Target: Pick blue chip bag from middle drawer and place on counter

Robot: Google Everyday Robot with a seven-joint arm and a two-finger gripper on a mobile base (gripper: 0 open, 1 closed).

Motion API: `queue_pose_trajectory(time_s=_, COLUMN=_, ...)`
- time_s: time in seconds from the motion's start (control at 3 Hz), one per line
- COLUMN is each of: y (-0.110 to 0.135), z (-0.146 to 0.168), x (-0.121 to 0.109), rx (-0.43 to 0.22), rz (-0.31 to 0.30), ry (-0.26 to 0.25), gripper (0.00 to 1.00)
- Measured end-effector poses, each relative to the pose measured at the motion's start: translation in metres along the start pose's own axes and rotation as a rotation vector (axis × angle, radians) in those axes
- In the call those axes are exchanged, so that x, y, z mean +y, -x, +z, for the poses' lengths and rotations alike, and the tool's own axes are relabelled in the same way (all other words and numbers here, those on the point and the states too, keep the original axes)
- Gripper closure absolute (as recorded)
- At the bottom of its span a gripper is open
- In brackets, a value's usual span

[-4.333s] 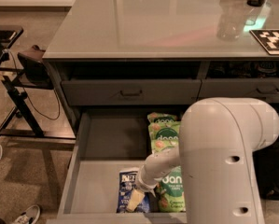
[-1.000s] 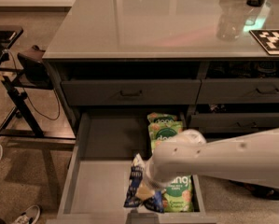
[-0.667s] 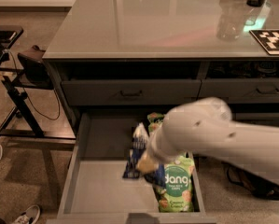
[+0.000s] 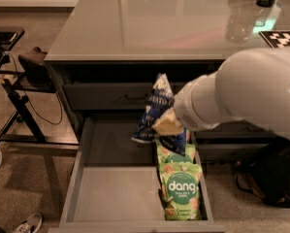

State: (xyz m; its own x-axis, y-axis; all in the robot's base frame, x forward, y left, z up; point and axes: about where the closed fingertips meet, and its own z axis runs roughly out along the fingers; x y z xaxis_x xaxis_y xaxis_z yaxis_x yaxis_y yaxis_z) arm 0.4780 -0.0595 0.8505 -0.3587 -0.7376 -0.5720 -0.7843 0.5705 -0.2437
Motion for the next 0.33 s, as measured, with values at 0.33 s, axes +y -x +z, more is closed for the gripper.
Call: queue_pose_trajectory(time_s=0.33, y=0.0038, z=-0.0035, x=-0.0015, rx=-0.008, rz=-0.002, ry=-0.006, gripper=1.00)
